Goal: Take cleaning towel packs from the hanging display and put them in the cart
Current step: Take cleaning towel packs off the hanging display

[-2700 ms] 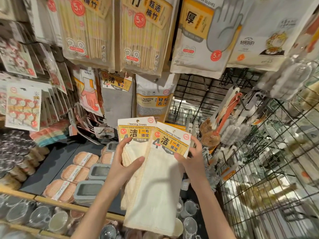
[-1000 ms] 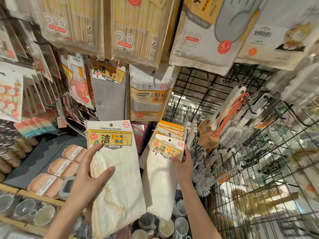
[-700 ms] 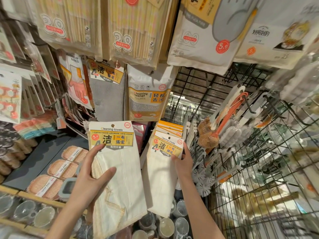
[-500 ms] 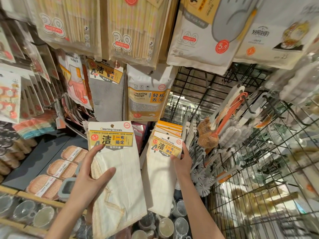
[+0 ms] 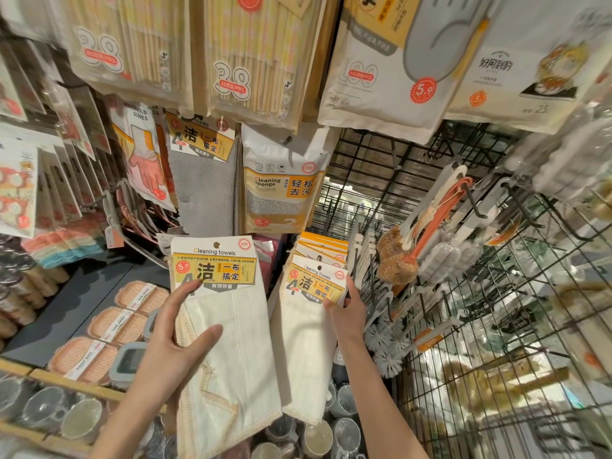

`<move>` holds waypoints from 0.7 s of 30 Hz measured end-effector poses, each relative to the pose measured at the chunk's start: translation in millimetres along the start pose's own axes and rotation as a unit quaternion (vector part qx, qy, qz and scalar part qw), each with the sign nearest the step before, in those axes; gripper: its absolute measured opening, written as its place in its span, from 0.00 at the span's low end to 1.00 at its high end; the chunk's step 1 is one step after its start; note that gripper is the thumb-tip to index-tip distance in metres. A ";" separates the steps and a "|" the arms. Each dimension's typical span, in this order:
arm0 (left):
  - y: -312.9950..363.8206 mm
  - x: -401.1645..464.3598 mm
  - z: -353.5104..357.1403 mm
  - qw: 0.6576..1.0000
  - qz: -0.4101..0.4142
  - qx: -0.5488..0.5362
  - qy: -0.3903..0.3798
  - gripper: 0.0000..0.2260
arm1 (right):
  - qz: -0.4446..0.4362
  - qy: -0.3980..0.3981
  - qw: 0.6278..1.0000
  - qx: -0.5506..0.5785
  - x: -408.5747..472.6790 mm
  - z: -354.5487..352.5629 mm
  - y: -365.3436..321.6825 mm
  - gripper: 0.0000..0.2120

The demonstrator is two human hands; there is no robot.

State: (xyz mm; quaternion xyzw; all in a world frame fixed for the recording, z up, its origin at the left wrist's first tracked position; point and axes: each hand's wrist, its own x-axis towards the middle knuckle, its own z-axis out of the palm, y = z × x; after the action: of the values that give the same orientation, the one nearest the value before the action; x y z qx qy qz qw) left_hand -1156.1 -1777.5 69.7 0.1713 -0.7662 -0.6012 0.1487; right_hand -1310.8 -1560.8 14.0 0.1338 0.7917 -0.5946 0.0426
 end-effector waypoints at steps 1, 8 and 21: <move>0.8 -0.4 0.5 1.000 -0.001 0.001 0.000 0.29 | 0.002 -0.003 1.000 0.002 -0.2 -0.6 -0.4 0.34; 2.5 -1.6 2.3 1.000 0.002 0.004 -0.007 0.29 | 0.010 0.000 1.000 -0.009 0.3 0.7 -1.8 0.34; -1.2 2.0 0.9 1.000 0.004 -0.005 0.001 0.29 | -0.006 0.007 1.000 0.019 -1.9 -0.8 8.9 0.34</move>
State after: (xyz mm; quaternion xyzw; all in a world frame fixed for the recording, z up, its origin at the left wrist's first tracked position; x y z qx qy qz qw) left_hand -1158.2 -1777.9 68.4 0.1681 -0.7636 -0.6044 0.1527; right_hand -1306.6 -1558.0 6.4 0.1341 0.7815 -0.6085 0.0307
